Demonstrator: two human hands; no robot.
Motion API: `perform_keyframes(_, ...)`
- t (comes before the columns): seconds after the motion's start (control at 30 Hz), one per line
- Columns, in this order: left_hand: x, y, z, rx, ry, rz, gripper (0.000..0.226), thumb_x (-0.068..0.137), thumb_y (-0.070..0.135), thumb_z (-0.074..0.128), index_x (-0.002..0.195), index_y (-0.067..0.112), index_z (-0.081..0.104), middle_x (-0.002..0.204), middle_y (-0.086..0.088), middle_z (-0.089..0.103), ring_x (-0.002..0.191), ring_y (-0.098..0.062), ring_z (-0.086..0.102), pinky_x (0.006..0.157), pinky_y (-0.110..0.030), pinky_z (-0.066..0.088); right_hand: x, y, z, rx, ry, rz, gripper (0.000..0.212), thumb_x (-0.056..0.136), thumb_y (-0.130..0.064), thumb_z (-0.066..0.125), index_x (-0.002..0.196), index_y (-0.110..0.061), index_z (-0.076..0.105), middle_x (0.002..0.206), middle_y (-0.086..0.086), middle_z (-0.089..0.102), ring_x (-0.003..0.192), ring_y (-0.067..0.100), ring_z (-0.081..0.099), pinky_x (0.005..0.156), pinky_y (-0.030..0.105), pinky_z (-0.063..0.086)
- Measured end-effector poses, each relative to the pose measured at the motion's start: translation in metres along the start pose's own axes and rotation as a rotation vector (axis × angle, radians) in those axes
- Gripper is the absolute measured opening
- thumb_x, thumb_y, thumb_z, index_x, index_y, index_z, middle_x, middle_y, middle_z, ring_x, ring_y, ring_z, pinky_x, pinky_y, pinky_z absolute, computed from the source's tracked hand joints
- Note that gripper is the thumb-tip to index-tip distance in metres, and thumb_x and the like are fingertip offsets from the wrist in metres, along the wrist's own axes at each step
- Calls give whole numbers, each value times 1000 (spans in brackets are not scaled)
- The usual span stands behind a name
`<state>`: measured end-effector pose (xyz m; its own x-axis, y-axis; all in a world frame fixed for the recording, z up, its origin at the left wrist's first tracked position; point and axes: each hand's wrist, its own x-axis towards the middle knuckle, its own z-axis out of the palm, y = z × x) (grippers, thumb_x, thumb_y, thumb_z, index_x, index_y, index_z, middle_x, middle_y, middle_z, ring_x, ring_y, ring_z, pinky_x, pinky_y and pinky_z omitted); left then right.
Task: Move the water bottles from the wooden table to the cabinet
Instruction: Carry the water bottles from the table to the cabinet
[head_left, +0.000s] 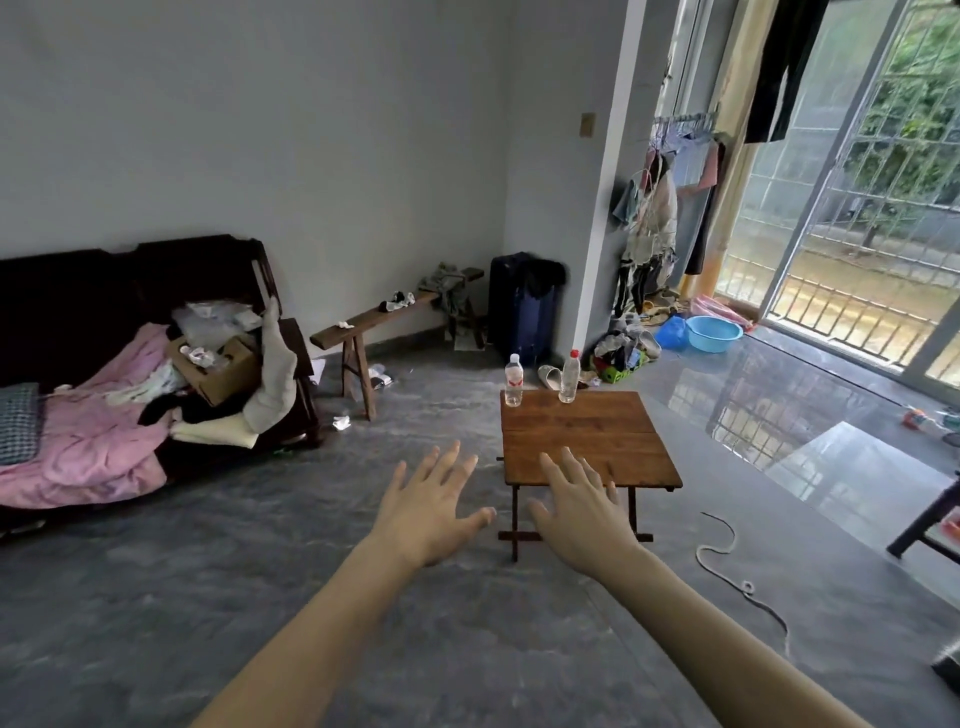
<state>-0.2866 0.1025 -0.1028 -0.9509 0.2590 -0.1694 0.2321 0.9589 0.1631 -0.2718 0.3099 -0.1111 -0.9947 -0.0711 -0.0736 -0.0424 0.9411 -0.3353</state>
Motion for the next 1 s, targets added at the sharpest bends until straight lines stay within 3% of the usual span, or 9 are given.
perform_keyframes(0.53, 179, -53, -30, 12, 23, -109, 80, 99, 69, 33, 164, 33, 1, 173, 5, -13, 160, -18, -8, 128, -52, -1, 196, 16, -1, 13, -135, -67, 65, 99, -43, 40, 157, -23, 17, 168, 6, 3, 154, 28, 3, 121, 56, 11)
perform_keyframes(1.0, 376, -154, -91, 9, 50, 16, 81, 100, 68, 35, 164, 32, -1, 173, 2, -15, 160, -20, -11, 128, -54, -3, 417, -39, -11, -11, -111, 9, 68, 95, -46, 45, 156, -30, 19, 167, 4, 8, 152, 31, 14, 119, 58, 18)
